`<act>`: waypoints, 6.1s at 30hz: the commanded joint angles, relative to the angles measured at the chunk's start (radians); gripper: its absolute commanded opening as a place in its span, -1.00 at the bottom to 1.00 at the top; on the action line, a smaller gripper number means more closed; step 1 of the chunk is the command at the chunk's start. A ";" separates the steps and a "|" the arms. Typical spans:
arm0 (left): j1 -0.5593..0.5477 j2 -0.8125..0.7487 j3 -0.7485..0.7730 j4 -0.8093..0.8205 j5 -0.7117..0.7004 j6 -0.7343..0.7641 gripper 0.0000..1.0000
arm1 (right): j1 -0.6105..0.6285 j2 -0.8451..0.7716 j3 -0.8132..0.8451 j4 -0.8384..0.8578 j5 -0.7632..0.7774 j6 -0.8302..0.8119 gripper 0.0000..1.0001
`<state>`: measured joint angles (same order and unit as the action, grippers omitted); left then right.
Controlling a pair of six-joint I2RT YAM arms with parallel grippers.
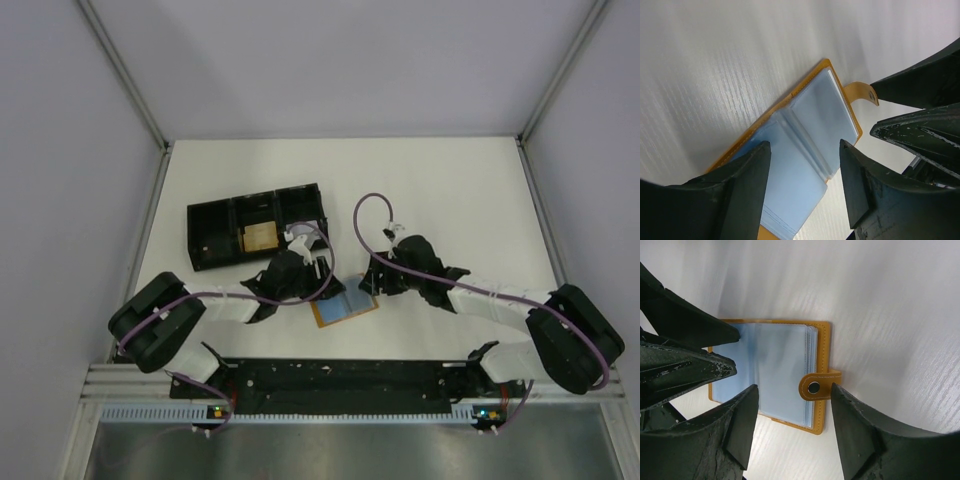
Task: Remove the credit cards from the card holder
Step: Remove the credit card from the card holder.
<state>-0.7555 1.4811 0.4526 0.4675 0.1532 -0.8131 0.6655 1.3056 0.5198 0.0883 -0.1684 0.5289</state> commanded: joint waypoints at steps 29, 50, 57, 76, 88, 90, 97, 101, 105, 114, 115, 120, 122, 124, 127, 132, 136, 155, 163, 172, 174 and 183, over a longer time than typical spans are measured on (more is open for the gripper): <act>-0.010 -0.133 -0.052 -0.199 -0.015 0.025 -0.32 | 0.065 0.050 -0.004 -0.010 -0.013 0.118 -0.11; -0.021 -0.120 -0.046 -0.199 -0.017 0.020 -0.33 | 0.066 0.024 0.008 -0.070 -0.017 0.088 -0.28; -0.027 -0.119 -0.042 -0.201 -0.017 0.019 -0.33 | 0.065 0.021 0.009 -0.036 -0.071 0.097 -0.61; -0.031 -0.350 -0.143 -0.180 -0.144 -0.044 -0.35 | 0.161 0.145 0.097 0.146 -0.278 0.112 -0.77; -0.033 -0.587 -0.169 -0.239 -0.233 -0.060 -0.31 | 0.247 0.204 0.217 -0.042 -0.301 -0.044 0.34; -0.033 -0.596 -0.163 -0.245 -0.228 -0.061 -0.31 | 0.253 0.218 0.224 -0.044 -0.321 -0.049 0.37; -0.033 -0.699 -0.173 -0.302 -0.290 -0.064 -0.31 | 0.272 0.329 0.266 -0.033 -0.346 -0.030 0.38; -0.033 -0.713 -0.173 -0.316 -0.276 -0.063 -0.31 | 0.272 0.365 0.273 -0.044 -0.321 -0.017 0.30; -0.034 -0.651 -0.160 -0.291 -0.227 -0.063 -0.31 | 0.272 0.266 0.261 -0.065 -0.258 -0.033 0.22; -0.036 -0.431 -0.104 -0.190 -0.090 -0.060 -0.32 | 0.231 0.034 0.171 -0.208 0.035 0.008 0.22; -0.035 -0.406 -0.103 -0.178 -0.080 -0.063 -0.32 | 0.220 0.017 0.151 -0.209 0.055 0.025 0.22; -0.038 -0.300 -0.101 -0.153 -0.054 -0.073 -0.35 | 0.194 -0.019 0.089 -0.206 0.101 0.083 0.23; -0.038 -0.263 -0.104 -0.136 -0.041 -0.080 -0.37 | 0.187 -0.013 0.079 -0.197 0.099 0.091 0.23; -0.039 -0.234 -0.104 -0.124 -0.029 -0.086 -0.40 | 0.184 -0.003 0.072 -0.187 0.089 0.095 0.20; -0.039 -0.209 -0.106 -0.116 -0.024 -0.090 -0.41 | 0.184 0.015 0.069 -0.171 0.078 0.102 0.11; -0.041 -0.200 -0.112 -0.115 -0.026 -0.095 -0.46 | 0.175 0.046 0.063 -0.157 0.063 0.109 0.01; -0.044 -0.206 -0.114 -0.116 -0.027 -0.097 -0.46 | 0.175 0.050 0.059 -0.166 0.085 0.117 -0.01; -0.053 -0.209 -0.111 -0.121 -0.033 -0.093 -0.46 | 0.171 0.080 0.057 -0.133 0.015 0.111 -0.24; -0.059 -0.225 -0.109 -0.144 -0.053 -0.090 -0.46 | 0.169 0.037 0.060 -0.202 0.090 0.115 -0.12; -0.059 -0.312 -0.066 -0.374 -0.144 -0.015 -0.47 | 0.164 0.055 0.062 -0.213 0.070 0.112 -0.10; -0.058 -0.321 -0.060 -0.406 -0.142 -0.003 -0.47 | 0.164 0.063 0.066 -0.208 0.053 0.105 -0.10; -0.096 -0.203 -0.046 -0.326 -0.070 -0.018 -0.56 | 0.146 0.100 0.043 -0.099 -0.037 0.134 -0.21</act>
<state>-0.8265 1.2213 0.3752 0.1070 0.0479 -0.8391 0.8295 1.3907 0.5819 -0.0750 -0.1638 0.6464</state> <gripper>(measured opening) 0.240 0.409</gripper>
